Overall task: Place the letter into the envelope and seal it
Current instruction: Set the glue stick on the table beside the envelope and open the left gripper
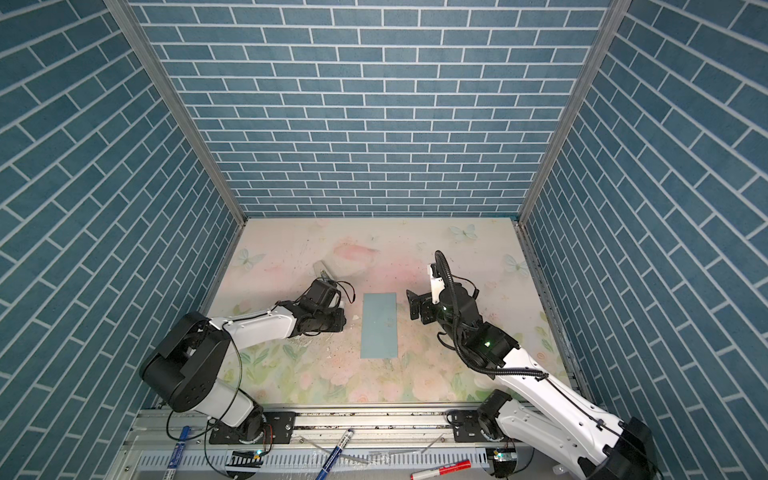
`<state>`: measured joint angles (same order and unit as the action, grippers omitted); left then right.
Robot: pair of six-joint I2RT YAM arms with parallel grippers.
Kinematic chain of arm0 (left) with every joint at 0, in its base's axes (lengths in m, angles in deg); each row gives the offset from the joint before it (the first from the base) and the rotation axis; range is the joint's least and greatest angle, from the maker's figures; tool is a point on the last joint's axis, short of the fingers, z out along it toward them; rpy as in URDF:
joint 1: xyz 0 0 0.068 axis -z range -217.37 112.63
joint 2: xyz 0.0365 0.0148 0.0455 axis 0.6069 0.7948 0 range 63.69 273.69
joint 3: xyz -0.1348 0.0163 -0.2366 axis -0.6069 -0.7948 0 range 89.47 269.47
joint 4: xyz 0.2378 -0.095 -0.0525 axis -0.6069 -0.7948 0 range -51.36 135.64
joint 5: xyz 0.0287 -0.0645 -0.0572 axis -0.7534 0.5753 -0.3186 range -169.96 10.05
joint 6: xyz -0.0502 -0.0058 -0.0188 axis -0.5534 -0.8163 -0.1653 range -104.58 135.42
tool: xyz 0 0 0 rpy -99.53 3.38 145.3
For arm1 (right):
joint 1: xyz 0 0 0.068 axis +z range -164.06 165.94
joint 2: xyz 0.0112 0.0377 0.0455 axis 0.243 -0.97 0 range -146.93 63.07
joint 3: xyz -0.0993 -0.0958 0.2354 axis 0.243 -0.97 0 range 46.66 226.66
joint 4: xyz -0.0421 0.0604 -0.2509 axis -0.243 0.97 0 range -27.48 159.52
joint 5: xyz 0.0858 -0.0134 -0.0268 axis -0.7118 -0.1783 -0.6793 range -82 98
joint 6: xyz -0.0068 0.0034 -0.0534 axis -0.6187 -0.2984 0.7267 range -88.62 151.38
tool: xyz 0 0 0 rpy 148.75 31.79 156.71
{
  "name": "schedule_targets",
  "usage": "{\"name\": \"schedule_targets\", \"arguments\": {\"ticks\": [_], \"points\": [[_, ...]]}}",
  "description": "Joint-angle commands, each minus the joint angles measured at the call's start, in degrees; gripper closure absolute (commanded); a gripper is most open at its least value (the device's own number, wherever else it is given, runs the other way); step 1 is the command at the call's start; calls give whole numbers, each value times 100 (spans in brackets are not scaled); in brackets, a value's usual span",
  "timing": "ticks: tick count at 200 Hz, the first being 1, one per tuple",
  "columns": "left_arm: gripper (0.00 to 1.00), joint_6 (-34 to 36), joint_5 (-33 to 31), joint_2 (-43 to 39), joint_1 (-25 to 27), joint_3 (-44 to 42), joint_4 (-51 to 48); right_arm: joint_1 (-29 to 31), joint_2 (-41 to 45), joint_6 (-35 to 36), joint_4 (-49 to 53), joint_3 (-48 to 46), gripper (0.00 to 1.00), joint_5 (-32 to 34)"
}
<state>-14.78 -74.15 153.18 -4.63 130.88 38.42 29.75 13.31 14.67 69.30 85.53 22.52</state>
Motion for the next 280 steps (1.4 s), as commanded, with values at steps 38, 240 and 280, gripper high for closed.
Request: {"name": "schedule_targets", "arguments": {"ticks": [38, 240, 280], "points": [[74, -82, -114, 51, -91, -124, 123, -66, -46, -166, -64, -90, 2, -134], [56, -386, -160, -163, -100, -322, 370, -161, 40, -184, 9, -169, 1, -214], [44, -124, -766, -1249, -97, -191, -236, -281, 76, -121, -39, -164, 1, -257]]}}
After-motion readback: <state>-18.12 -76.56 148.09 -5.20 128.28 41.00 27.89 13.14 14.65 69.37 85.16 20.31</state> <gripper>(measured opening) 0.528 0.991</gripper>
